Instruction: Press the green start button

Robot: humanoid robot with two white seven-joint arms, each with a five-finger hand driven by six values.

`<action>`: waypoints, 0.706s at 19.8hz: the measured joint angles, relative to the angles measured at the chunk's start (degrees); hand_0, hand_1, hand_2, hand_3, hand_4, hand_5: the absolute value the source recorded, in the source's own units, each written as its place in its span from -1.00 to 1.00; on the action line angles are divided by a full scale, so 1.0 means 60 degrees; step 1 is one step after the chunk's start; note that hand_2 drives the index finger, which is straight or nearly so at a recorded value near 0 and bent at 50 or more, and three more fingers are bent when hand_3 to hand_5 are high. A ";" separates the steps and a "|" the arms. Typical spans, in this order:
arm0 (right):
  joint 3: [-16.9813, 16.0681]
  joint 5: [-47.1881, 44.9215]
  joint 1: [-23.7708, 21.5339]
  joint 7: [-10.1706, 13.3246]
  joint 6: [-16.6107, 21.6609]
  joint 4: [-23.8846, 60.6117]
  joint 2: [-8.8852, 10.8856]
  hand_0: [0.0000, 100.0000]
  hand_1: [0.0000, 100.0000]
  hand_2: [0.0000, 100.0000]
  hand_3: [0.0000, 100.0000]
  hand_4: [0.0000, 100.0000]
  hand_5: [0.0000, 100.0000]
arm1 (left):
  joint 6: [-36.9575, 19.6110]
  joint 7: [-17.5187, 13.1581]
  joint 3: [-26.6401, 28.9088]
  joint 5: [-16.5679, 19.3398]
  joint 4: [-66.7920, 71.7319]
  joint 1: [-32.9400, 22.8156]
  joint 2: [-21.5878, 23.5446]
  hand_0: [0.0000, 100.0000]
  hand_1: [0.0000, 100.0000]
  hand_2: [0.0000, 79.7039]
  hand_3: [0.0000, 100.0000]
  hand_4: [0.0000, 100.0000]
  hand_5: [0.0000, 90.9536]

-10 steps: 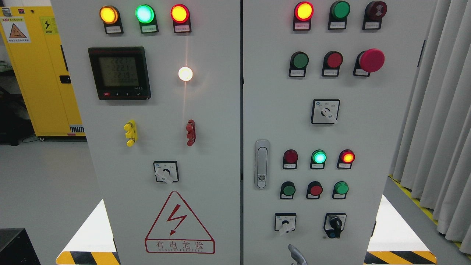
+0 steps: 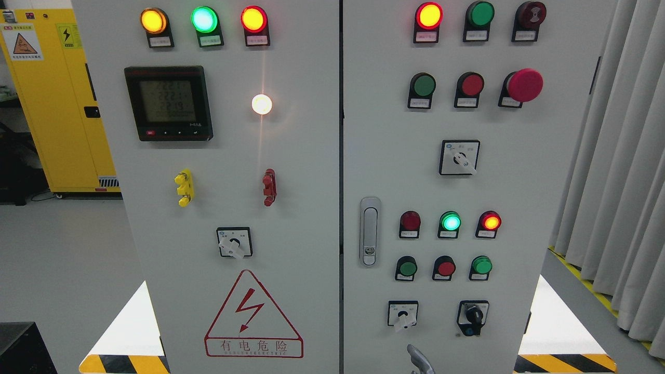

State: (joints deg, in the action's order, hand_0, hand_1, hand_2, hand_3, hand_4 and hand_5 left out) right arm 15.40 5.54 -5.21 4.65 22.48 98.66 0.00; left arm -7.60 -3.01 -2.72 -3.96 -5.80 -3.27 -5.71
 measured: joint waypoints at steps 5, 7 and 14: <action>-0.0033 0.0043 0.0002 -0.0015 0.0000 0.0009 0.0000 -0.47 0.01 -1.00 -0.78 -0.61 -0.77 | 0.0000 0.0000 0.0000 0.0000 0.0000 0.0000 0.0000 -0.76 0.11 -1.00 -1.00 -1.00 -1.00; -0.0126 0.0270 0.0019 -0.0029 0.0000 0.0032 0.0000 -0.50 0.14 -1.00 -0.31 -0.11 -0.44 | 0.0000 0.0000 0.0000 0.0000 0.0000 0.0001 0.0000 -0.76 0.11 -1.00 -1.00 -1.00 -1.00; -0.0882 0.3374 0.0439 0.0448 0.0463 0.0108 0.0000 -0.51 0.50 -1.00 0.86 0.97 1.00 | 0.0000 0.0000 0.0000 0.0000 0.0000 0.0003 0.0000 -0.76 0.11 -1.00 -1.00 -1.00 -1.00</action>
State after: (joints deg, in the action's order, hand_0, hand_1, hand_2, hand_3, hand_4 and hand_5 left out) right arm 10.11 25.78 -2.58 7.34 25.26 99.31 0.00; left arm -7.60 -3.01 -2.72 -3.96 -5.80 -3.25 -5.71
